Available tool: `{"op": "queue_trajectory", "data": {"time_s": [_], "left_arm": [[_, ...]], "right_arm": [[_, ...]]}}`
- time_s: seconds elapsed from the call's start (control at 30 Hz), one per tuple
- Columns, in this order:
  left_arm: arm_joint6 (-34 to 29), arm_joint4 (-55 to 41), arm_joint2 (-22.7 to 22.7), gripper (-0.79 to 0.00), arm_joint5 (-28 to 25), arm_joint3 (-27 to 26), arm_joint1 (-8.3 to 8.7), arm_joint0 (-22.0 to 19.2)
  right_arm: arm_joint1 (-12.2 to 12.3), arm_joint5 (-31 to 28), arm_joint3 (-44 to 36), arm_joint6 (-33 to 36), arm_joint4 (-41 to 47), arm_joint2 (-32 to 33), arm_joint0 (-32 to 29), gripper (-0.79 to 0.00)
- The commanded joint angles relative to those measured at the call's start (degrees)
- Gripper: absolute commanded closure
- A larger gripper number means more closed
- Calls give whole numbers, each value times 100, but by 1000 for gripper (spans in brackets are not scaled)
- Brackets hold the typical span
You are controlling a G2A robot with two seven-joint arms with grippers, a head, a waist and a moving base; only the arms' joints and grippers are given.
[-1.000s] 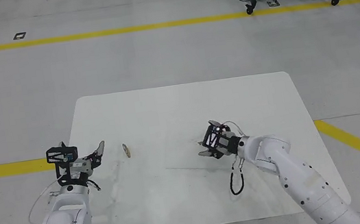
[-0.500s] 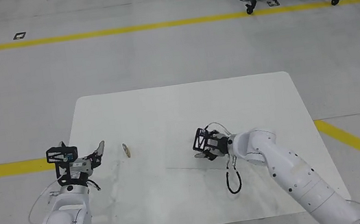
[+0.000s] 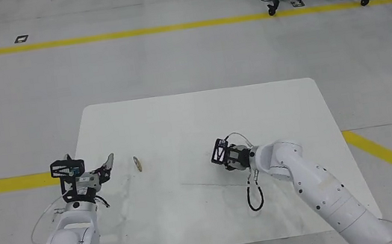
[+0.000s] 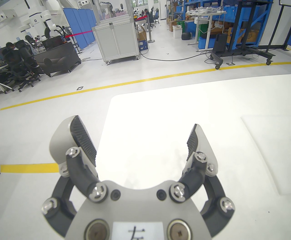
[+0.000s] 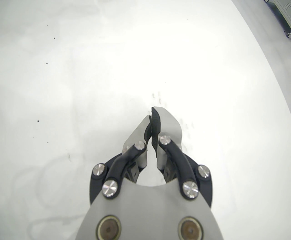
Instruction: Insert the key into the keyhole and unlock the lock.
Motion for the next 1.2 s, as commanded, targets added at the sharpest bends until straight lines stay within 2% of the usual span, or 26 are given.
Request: {"op": "queue_trajectory", "data": {"time_s": [0.0,0.27,0.53,0.97,1.17], "left_arm": [[0,0,0,-785,0,0,0,0],[0,0,0,-785,0,0,0,0],[0,0,0,-785,0,0,0,0],[0,0,0,-785,0,0,0,0],[-213,813,282,-785,-437,-901,23,-120]], "right_arm": [[10,-5,-13,-30,-42,9,-13,0],[121,-37,-435,-398,-267,275,-311,0],[256,-169,-753,-1240,-367,641,-820,0],[258,-171,-740,-1266,-377,643,-824,0],[252,-134,-645,-1911,-240,616,-859,0]]}}
